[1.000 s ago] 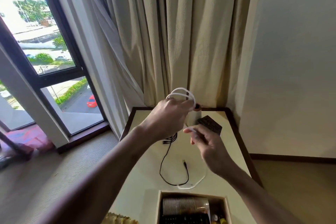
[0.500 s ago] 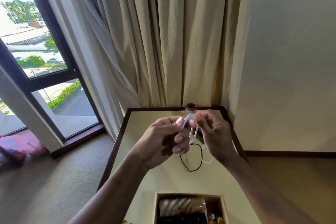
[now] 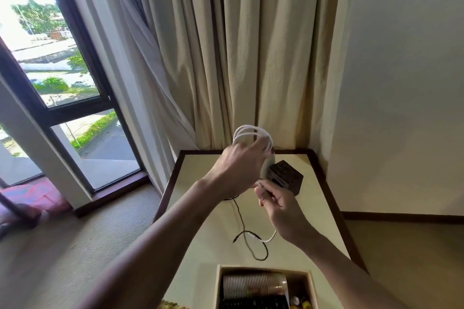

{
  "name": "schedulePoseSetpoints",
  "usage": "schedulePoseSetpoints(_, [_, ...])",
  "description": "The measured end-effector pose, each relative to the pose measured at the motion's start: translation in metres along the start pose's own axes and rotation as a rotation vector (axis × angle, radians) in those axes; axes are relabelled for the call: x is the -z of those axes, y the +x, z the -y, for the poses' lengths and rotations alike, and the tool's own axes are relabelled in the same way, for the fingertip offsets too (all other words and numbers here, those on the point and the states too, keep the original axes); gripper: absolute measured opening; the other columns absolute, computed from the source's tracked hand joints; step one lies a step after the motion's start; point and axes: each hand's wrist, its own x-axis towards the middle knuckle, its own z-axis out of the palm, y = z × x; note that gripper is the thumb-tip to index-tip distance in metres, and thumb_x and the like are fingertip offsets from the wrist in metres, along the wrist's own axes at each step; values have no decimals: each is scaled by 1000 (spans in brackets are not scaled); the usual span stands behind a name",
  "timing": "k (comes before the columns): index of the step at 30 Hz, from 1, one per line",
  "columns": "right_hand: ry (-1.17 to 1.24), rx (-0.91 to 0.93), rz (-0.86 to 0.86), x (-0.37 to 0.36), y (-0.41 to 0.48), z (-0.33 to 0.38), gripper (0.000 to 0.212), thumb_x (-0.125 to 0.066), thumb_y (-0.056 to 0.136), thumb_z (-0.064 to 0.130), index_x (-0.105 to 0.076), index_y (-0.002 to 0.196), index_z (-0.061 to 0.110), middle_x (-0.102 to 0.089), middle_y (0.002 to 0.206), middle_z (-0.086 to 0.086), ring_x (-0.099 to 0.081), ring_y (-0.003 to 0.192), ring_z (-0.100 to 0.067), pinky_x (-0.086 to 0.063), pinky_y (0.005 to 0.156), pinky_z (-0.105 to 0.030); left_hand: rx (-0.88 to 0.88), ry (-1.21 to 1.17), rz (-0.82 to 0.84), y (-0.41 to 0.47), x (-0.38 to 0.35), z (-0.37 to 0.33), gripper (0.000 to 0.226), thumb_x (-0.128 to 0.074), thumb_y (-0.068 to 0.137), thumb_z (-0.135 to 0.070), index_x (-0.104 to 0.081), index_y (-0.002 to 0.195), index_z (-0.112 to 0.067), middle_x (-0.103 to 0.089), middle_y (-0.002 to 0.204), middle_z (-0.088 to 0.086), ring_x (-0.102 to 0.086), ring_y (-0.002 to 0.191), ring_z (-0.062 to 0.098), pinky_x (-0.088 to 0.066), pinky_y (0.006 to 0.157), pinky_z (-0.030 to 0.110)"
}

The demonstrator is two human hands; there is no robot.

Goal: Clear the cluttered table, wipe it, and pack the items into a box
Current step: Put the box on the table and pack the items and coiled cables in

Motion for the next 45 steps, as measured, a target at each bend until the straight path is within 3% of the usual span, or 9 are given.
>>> schedulePoseSetpoints(2, [5,54,-102,8,1,3,23,-55,104,12,-72,108,27,-61,78,1,-51,68,-11,-43,62,-26,-27,193,211,-3,-10,20,9,-57,100,-14,-57,108,-17,-59,103,-4,-61,82,13,-47,60,26])
schedulePoseSetpoints(7, [-13,73,-210,23,6,9,8,-67,98,19,-74,101,22,-70,85,0,-64,77,-18,-53,68,-32,297,-658,356,-23,-5,25,31,-45,110,-21,-60,85,-13,-48,65,-5,-41,54,9,-34,50,28])
schedulePoseSetpoints(11, [30,93,-162,24,3,3,6,-71,93,29,-76,91,25,-68,75,-2,-58,68,-30,-48,60,-47,265,-879,536,-39,3,24,32,-43,112,-26,-66,98,-8,-44,67,-2,-41,59,11,-37,54,25])
schedulePoseSetpoints(16, [-198,174,-20,11,-1,-6,25,-44,108,33,-64,122,27,-65,99,16,-62,90,-10,-47,75,-21,436,-1460,364,-56,-2,13,31,-45,110,-27,-60,90,-8,-34,60,-1,-34,48,11,-34,50,23])
schedulePoseSetpoints(20, [-284,9,188,2,-9,-3,15,-39,110,26,-44,110,40,-57,91,11,-55,81,-2,-45,74,-23,480,-1870,45,-55,-8,2,27,-48,107,-30,-57,92,-10,-40,58,-3,-39,46,11,-37,52,26])
schedulePoseSetpoints(24, [-582,-10,241,-8,-5,6,36,-44,107,35,-31,141,34,-71,101,2,-66,84,-10,-51,74,-34,358,-1841,-84,-46,-17,-12,25,-46,110,-23,-59,100,-5,-63,81,14,-63,70,27,-55,72,36])
schedulePoseSetpoints(27, [-836,13,279,-10,-6,9,28,-35,108,39,-36,134,28,-71,116,0,-69,93,-18,-51,79,-38,296,-1411,-193,-36,-16,-18,25,-47,110,-19,-57,104,4,-72,92,22,-71,84,35,-59,82,45])
schedulePoseSetpoints(34, [-590,279,70,11,-12,12,30,-46,105,32,-62,128,23,-65,113,4,-62,95,-10,-56,75,-34,303,-509,-29,-23,-15,11,22,-56,105,-26,-60,86,-15,-76,87,-2,-71,79,12,-56,72,36])
schedulePoseSetpoints(45, [-336,326,-190,36,9,38,9,-70,95,22,-71,99,14,-64,96,9,-63,89,-7,-51,75,-16,398,-1277,459,-34,-13,10,50,-31,110,-32,-66,98,2,-28,61,10,-28,50,21,-42,61,37])
